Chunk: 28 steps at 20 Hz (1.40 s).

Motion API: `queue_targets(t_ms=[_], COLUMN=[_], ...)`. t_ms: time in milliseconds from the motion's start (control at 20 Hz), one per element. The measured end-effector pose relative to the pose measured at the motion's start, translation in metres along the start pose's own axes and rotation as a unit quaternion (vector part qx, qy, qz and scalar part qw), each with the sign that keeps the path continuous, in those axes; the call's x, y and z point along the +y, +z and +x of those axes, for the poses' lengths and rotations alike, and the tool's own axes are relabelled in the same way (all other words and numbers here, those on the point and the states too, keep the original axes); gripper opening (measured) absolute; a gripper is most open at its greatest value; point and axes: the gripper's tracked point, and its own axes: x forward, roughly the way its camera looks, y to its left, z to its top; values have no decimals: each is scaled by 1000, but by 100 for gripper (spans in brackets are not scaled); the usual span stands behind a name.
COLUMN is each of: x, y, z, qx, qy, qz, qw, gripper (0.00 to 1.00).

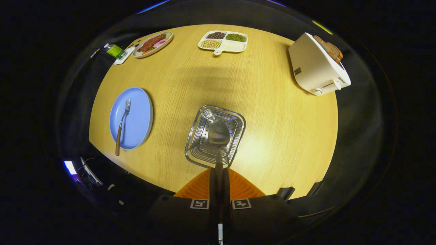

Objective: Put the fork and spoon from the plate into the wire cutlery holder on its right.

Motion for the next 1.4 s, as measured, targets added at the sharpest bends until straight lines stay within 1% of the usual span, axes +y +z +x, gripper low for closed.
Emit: queue_targets(t_ms=[150, 450, 550, 700, 750, 850, 950, 1000, 1050, 1100, 1150, 1300, 1400], x=[1, 1, 4, 14, 24, 50, 86, 105, 122, 142, 164, 224, 256], y=[5, 12, 18, 36, 41, 50, 55, 56, 57, 58, 58, 58, 57], z=[7, 2, -5, -25, -34, -50, -60, -61, -61, -58, -56, -38, -21], qx=[5, -19, -43, -98, -115, -144, -158, -160, -160, -160, -158, -143, -130], qy=[0, 8, 10, 14, 20, 41, 74, 86, 96, 106, 118, 152, 161], qz=[3, 18, 23, 29, 30, 30, 27, 23, 16, 9, 3, -13, -25], qw=[1000, 1000, 999, 995, 993, 988, 984, 983, 982, 981, 980, 978, 978], gripper=[11, 14, 14, 17, 16, 23, 30, 40, 43, 50, 52, 52, 52])
